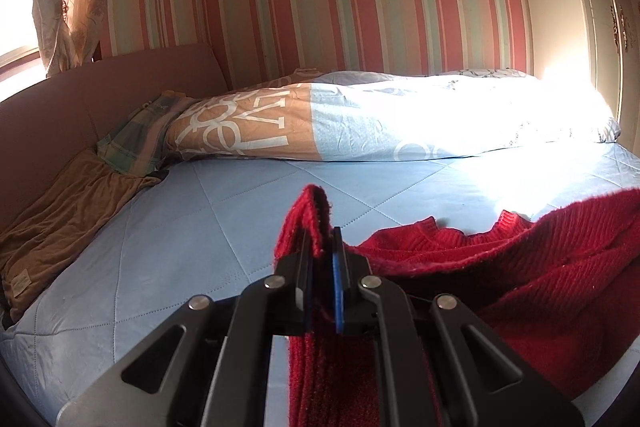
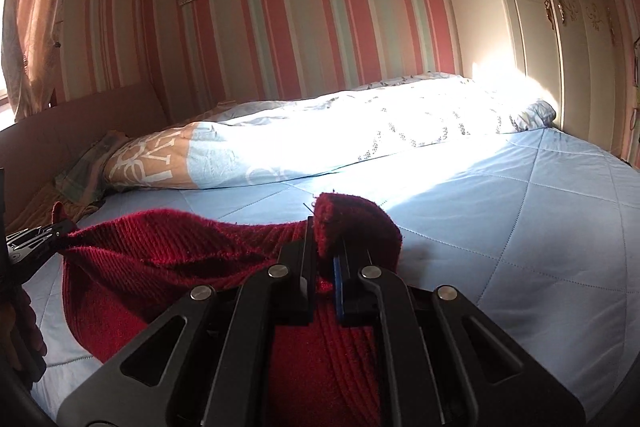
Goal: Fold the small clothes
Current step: 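Grasp the hem with the left tool while the right tool holds it, fold toward the collar, then release the hem onto the collar and press the folded sweater flat with both tools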
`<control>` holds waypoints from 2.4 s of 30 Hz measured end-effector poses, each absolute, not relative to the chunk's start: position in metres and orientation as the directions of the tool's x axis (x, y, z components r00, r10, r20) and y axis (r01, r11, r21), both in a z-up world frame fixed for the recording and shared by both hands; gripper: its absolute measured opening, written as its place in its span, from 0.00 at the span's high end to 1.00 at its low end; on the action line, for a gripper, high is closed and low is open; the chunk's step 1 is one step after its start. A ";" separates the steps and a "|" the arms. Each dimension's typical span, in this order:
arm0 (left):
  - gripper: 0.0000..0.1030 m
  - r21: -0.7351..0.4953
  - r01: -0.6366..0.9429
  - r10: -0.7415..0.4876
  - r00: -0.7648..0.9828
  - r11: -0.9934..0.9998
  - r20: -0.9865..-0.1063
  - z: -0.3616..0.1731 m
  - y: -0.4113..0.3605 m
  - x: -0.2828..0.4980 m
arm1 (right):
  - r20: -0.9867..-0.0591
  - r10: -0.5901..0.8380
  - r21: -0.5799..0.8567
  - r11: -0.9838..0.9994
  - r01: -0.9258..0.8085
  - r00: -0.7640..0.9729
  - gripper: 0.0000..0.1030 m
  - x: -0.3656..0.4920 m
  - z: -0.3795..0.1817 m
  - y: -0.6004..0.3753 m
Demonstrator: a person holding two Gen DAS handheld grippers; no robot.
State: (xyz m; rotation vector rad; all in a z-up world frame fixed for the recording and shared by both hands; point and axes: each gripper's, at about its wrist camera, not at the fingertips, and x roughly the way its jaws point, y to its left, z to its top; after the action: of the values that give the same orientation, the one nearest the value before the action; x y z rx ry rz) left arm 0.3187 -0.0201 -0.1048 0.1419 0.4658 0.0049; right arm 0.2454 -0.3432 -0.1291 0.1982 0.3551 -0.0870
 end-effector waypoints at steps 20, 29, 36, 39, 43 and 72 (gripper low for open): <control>0.88 0.186 0.092 0.067 0.707 0.978 -0.704 -0.196 -0.043 0.458 | -0.665 -0.048 0.171 0.962 0.214 0.745 0.91 0.375 -0.217 -0.380; 0.40 0.229 0.021 0.131 0.766 0.973 -0.629 -0.164 -0.010 0.426 | -0.540 0.010 0.218 0.967 0.128 0.842 0.28 0.338 -0.171 -0.383; 0.41 0.162 0.004 0.095 0.795 0.987 -0.599 -0.141 0.009 0.413 | -0.615 0.053 0.112 0.993 0.021 0.787 0.39 0.351 -0.180 -0.351; 0.41 0.159 0.090 0.031 0.776 0.983 -0.630 -0.150 -0.018 0.420 | -0.636 0.060 0.101 0.995 0.006 0.769 0.51 0.369 -0.190 -0.338; 0.41 0.162 0.187 -0.023 0.720 0.969 -0.693 -0.178 -0.062 0.440 | -0.690 0.019 0.063 0.997 0.035 0.723 0.61 0.400 -0.208 -0.330; 0.41 0.122 0.143 -0.005 0.670 0.982 -0.742 -0.178 -0.044 0.365 | -0.661 -0.046 0.124 0.978 0.168 0.749 0.34 0.283 -0.184 -0.348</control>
State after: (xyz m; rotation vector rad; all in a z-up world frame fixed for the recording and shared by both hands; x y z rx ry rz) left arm 0.3652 -0.0441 -0.1784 0.1757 0.8332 -0.0842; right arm 0.2831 -0.3484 -0.1842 0.1800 0.7154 -0.1176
